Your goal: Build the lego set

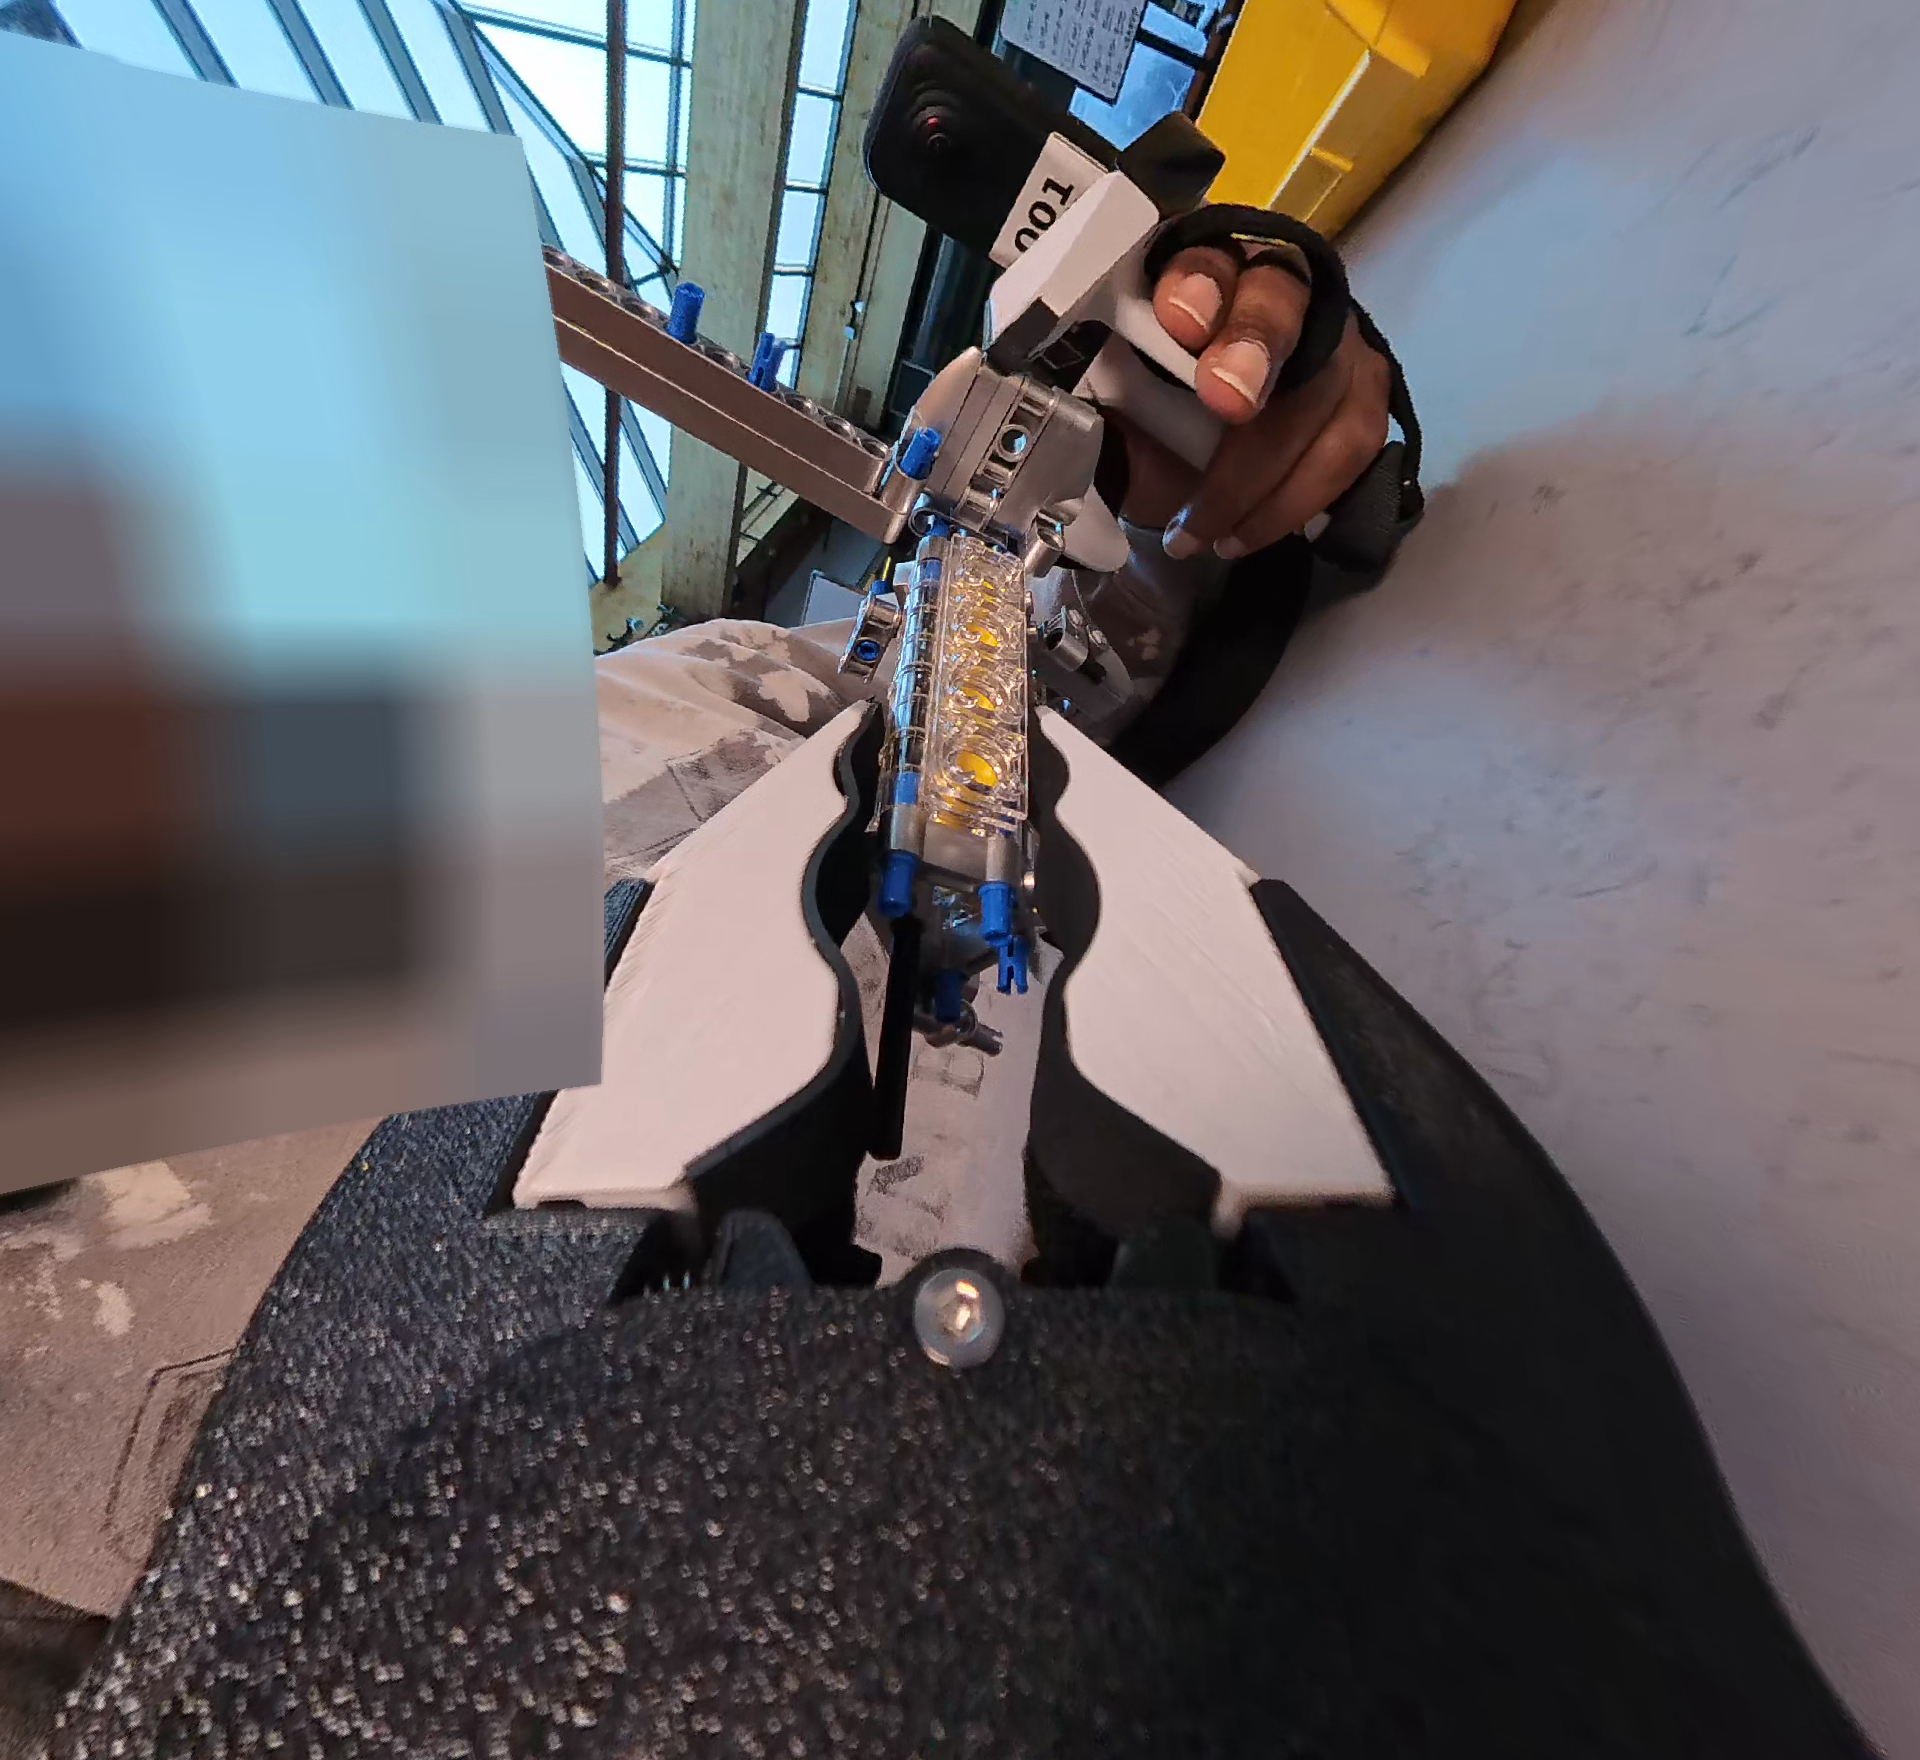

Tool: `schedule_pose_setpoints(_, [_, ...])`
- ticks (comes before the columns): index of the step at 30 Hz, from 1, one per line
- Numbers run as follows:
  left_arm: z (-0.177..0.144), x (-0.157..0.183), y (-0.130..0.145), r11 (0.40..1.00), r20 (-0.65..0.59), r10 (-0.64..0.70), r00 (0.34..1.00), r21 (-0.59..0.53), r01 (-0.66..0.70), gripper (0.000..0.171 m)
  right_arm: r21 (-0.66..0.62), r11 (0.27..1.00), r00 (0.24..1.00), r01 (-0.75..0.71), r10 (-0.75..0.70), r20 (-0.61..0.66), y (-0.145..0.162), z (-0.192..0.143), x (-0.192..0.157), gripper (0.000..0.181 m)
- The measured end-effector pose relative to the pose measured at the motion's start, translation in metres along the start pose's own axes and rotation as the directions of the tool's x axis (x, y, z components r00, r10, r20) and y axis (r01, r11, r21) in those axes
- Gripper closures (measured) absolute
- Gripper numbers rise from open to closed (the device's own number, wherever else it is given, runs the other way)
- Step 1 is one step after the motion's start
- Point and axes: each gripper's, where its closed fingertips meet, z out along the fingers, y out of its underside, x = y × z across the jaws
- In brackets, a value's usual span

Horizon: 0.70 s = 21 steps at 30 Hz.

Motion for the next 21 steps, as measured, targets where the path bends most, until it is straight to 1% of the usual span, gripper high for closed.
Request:
schedule_pose_setpoints(4, [0.001,0.003,-0.003,1.0,-0.008,0.012,1.0,0.017,-0.012,0.133,0.011,1.0,1.0,0.007,-0.008,0.01,0.0,0.001,-0.002,0.156])
schedule_pose_setpoints(9, [0.001,0.007,-0.002,0.999,-0.012,0.041,0.999,-0.002,-0.041,0.133,0.001,0.999,0.999,0.048,-0.048,0.0,0.003,0.002,-0.004,0.156])
schedule_pose_setpoints(15, [0.0,0.011,-0.005,0.999,-0.028,0.052,0.998,0.01,-0.052,0.133,0.006,0.998,0.998,0.068,-0.068,0.002,0.004,0.005,-0.008,0.156])
schedule_pose_setpoints(21, [0.0,0.013,-0.008,0.998,-0.039,0.043,0.998,0.035,-0.042,0.133,0.027,0.998,0.999,0.053,-0.053,0.007,0.002,0.007,-0.011,0.156])
